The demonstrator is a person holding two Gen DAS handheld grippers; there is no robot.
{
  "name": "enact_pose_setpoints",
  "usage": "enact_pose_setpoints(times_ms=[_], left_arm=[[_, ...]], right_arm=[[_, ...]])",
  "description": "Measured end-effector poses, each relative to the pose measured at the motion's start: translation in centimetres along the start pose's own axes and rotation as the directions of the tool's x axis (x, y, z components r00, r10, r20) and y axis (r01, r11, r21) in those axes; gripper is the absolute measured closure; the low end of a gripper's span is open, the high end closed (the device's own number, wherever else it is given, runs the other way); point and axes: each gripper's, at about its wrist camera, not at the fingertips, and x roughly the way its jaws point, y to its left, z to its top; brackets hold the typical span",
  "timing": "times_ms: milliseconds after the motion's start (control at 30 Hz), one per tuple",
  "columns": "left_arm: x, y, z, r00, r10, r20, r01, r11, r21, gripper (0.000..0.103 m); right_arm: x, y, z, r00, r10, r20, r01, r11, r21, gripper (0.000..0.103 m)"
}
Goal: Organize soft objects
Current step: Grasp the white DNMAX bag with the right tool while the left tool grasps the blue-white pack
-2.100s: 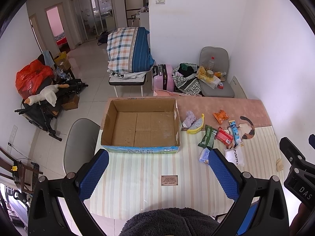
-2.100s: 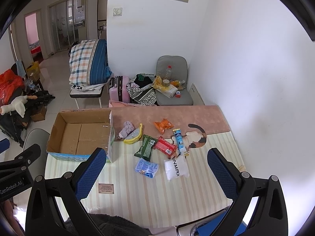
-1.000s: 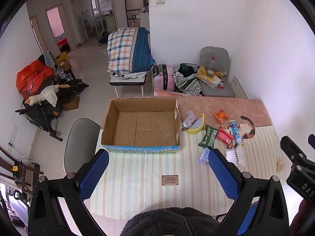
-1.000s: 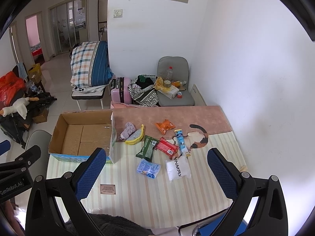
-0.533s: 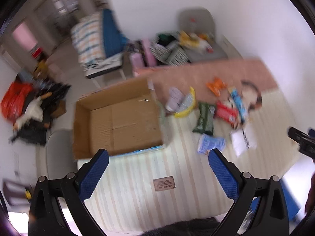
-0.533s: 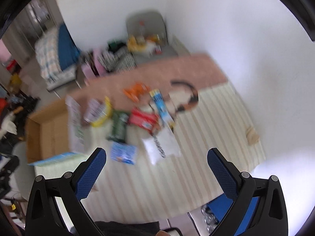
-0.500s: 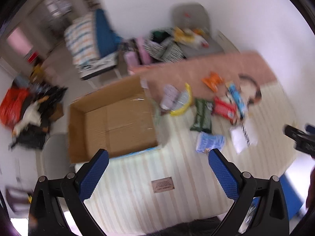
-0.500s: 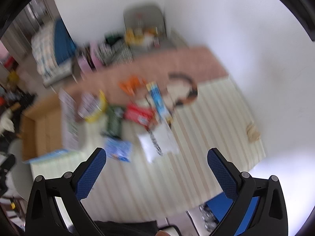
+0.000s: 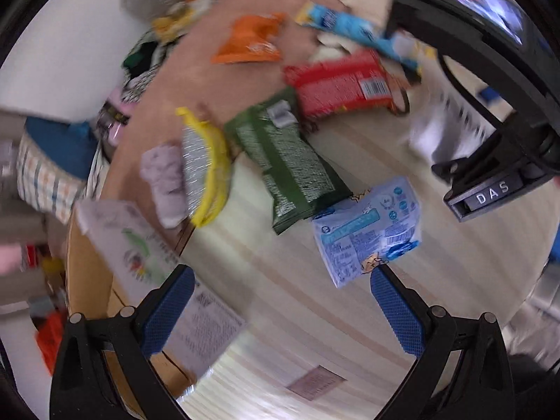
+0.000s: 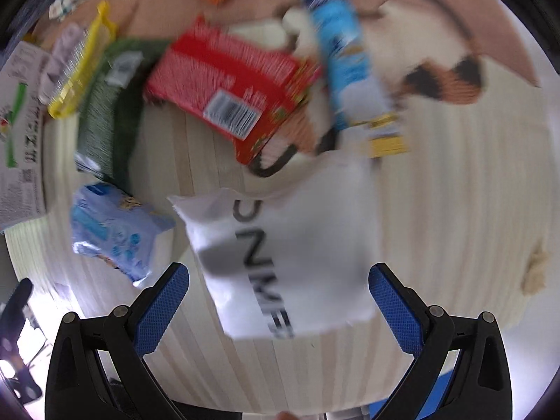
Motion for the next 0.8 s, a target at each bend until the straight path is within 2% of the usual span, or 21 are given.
enact_pose_setpoints(times_ms=[100,200,267,333,367,433,467,500,533,567,667,700,800], left_arm=[[1.2,-1.4,1.2,1.000,0.016,0.015,-0.018,0.995,0.098,0.000],[2.4,-3.0,2.7,1.000,0.005,0.020,-0.008,0.981,0.194,0.000],[3.5,-4.0,3.5,1.000,-0.006,0.004,0.005,0.970,0.244,0.000],[4.7,-5.0,4.0,1.000,-0.018,-0.020,0.023,0.954,0.298,0.000],[5.4,-5.3,4.1,0.999,-0.006,-0.033,0.017,0.948,0.317,0.002],[6.1,-5.6,4.2,0.998,-0.021,-0.056,0.038,0.943,0.329,0.018],[6.1,-5.4,4.2,0.997,-0.036,-0.063,0.054,0.948,0.314,0.026],[6.0,-5.3,4.3,0.994,-0.073,-0.080,0.093,0.956,0.279,0.043],[5.9,-5.1,4.3,0.991,-0.097,-0.093,0.118,0.961,0.250,0.051],[5.7,-4.8,4.3,0.989,-0.104,-0.102,0.124,0.969,0.214,0.064],[5.2,-3.3,3.8,0.987,-0.126,-0.103,0.136,0.986,0.098,0.076],[5.0,-2.5,3.4,0.983,-0.151,-0.104,0.157,0.987,0.044,0.080],[4.7,-0.1,2.0,0.968,-0.229,-0.102,0.217,0.970,-0.113,0.085]], right_arm=[[1.4,0.1,-0.1,0.997,-0.074,0.001,0.074,0.996,-0.043,0.006],[1.4,-1.3,-1.0,0.997,-0.070,-0.024,0.069,0.997,-0.019,0.013],[1.5,-2.5,-1.7,0.997,-0.067,-0.035,0.067,0.998,0.011,0.014],[1.9,-3.6,-2.2,0.999,-0.027,-0.047,0.029,0.999,0.045,0.011],[2.2,-4.1,-2.3,0.999,-0.011,-0.047,0.014,0.998,0.057,0.011],[2.1,-4.8,-2.7,0.999,0.015,-0.050,-0.011,0.997,0.080,0.007],[2.4,-4.9,-2.8,0.998,0.019,-0.053,-0.015,0.996,0.083,0.007],[2.7,-4.8,-2.8,0.998,0.017,-0.057,-0.012,0.997,0.082,0.005],[3.2,-4.9,-2.7,0.998,0.007,-0.063,-0.002,0.997,0.078,0.005],[3.5,-4.6,-2.8,0.998,-0.017,-0.064,0.022,0.997,0.073,0.005],[3.8,-3.6,-3.6,0.995,-0.088,-0.043,0.091,0.993,0.073,0.011],[3.8,-3.2,-4.0,0.994,-0.103,-0.034,0.105,0.992,0.073,0.017],[2.8,-2.8,-5.5,0.994,-0.111,0.009,0.110,0.989,0.099,0.026]])
